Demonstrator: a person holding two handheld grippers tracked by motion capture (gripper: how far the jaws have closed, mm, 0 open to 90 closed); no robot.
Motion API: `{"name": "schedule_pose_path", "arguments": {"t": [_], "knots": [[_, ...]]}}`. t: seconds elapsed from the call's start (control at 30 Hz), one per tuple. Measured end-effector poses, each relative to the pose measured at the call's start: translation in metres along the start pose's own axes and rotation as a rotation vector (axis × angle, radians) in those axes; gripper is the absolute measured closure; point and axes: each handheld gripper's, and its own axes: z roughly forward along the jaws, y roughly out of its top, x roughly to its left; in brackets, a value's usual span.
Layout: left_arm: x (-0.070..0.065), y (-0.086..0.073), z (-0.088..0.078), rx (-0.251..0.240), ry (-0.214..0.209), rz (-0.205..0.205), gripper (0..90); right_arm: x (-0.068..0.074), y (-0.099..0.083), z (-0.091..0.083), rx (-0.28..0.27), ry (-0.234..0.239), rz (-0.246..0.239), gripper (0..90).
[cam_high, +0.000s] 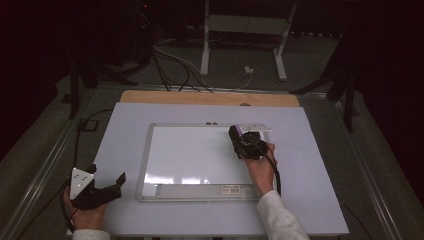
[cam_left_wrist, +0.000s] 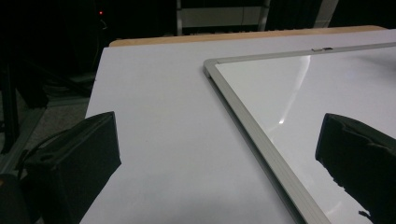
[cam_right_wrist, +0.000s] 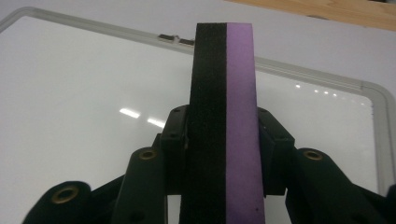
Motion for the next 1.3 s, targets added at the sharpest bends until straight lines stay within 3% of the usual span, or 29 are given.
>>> {"name": "schedule_pose_path", "arguments": {"t": [0.6, 1.17, 1.3], "knots": [[0.0, 0.0, 0.0, 0.003, -0.001, -0.001, 0.6, -0.036, -0.002, 0.007, 0.019, -0.082, 0.09, 61.9], [0.0, -0.001, 0.001, 0.005, -0.001, -0.001, 0.6, -0.066, -0.012, 0.019, 0.088, -0.182, 0.179, 61.6], [0.0, 0.0, 0.0, 0.004, 0.0, -0.002, 0.6, -0.07, -0.013, 0.021, 0.088, -0.185, 0.192, 61.3]]}}
